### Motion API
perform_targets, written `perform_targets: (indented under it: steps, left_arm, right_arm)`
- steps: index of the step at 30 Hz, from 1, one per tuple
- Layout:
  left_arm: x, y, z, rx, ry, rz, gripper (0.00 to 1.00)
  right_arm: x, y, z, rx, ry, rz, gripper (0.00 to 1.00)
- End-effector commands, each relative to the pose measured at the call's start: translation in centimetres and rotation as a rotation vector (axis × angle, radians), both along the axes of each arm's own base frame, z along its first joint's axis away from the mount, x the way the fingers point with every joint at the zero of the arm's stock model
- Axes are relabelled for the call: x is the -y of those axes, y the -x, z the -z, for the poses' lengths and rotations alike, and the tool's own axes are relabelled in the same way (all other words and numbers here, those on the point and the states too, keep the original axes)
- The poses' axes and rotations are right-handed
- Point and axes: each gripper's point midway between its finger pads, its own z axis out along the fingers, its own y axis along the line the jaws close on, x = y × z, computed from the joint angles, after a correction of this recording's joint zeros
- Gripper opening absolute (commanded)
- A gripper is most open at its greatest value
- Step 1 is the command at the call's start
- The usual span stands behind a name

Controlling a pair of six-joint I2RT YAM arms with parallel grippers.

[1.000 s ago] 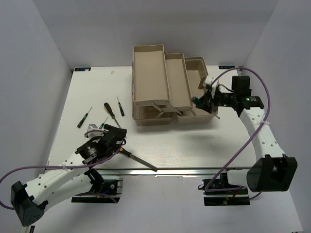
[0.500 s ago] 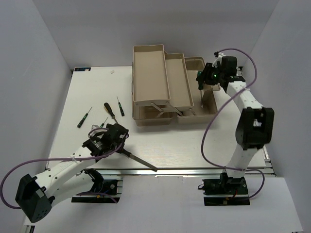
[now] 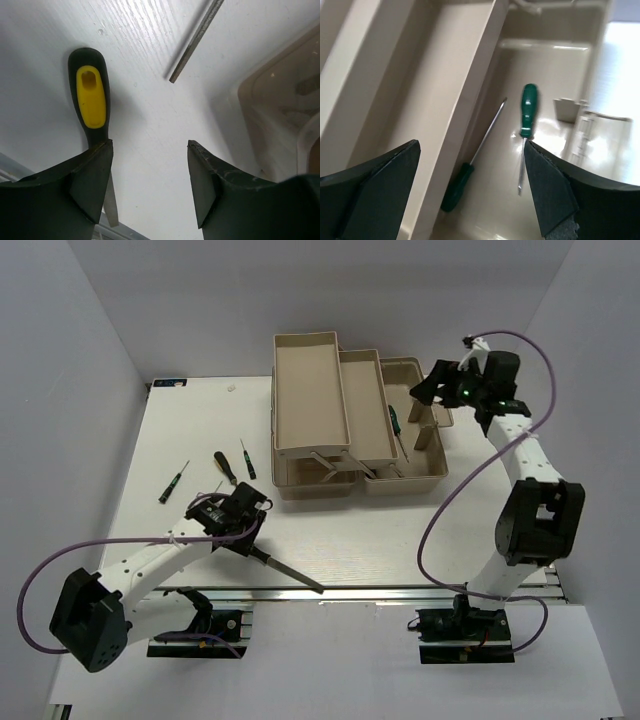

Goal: Sort the tools into containers

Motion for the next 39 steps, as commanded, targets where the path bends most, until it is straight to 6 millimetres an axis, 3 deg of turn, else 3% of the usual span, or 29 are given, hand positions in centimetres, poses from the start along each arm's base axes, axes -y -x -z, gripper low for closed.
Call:
perform_targets:
  steps: [1, 5, 12, 15, 19, 27, 28, 31, 34, 36, 39]
  left_arm:
    - [-0.6, 0.9, -0.1, -0.073, -0.04, 0.045, 0.71]
    - [-0.3, 1.5, 0.6, -0.121, -0.05, 0.088, 0.71]
    - [-0.8, 3.6, 3.1, -0.296, -0.087, 0.109, 0.71]
    - [-1.2, 3.5, 4.4, -0.283, -0.089, 0.102, 0.72]
    - [-1.1, 1.9, 5.5, -0.252, -0.071, 0.083, 0.68]
    - [-1.1, 0.8, 7.0, -0.296, -0.118, 0.101, 0.34]
    - [-1.0, 0.6, 7.0, -0.289, -0.116, 0.104, 0.23]
    - [-1.3, 0.0, 5.7, -0.256, -0.128, 0.116, 0.01]
    - [-1.7, -1.4, 2.6, -0.177, -0.17, 0.152, 0.0]
    - [-1.7, -2.9, -1.2, -0.069, -0.177, 0.164, 0.0]
    - [-2.6, -3.1, -5.1, 0.017, -0.215, 0.208, 0.0]
  right_arm:
    - [1.5, 1.3, -2.3, 0.079, -0.008, -0.029, 0.89]
    - [2.4, 2.6, -2.0, 0.073, -0.017, -0.019, 0.89]
    - [2.2, 4.8, -1.3, 0.07, -0.004, -0.024, 0.89]
    - [2.2, 5.3, -1.4, 0.079, -0.004, -0.03, 0.89]
    - [1.9, 6.4, -1.6, 0.095, 0.001, -0.044, 0.89]
    - [2.5, 7.9, -1.7, 0.102, -0.001, -0.027, 0.89]
    - [2.5, 8.0, -1.7, 0.102, -0.004, -0.028, 0.89]
    - [2.8, 8.4, -1.7, 0.109, 0.0, -0.028, 0.89]
    - [2.8, 8.8, -1.7, 0.128, 0.028, -0.047, 0.89]
    - [2.5, 9.1, -1.6, 0.147, 0.049, -0.083, 0.89]
    - [1.9, 9.6, -1.6, 0.173, 0.056, -0.147, 0.89]
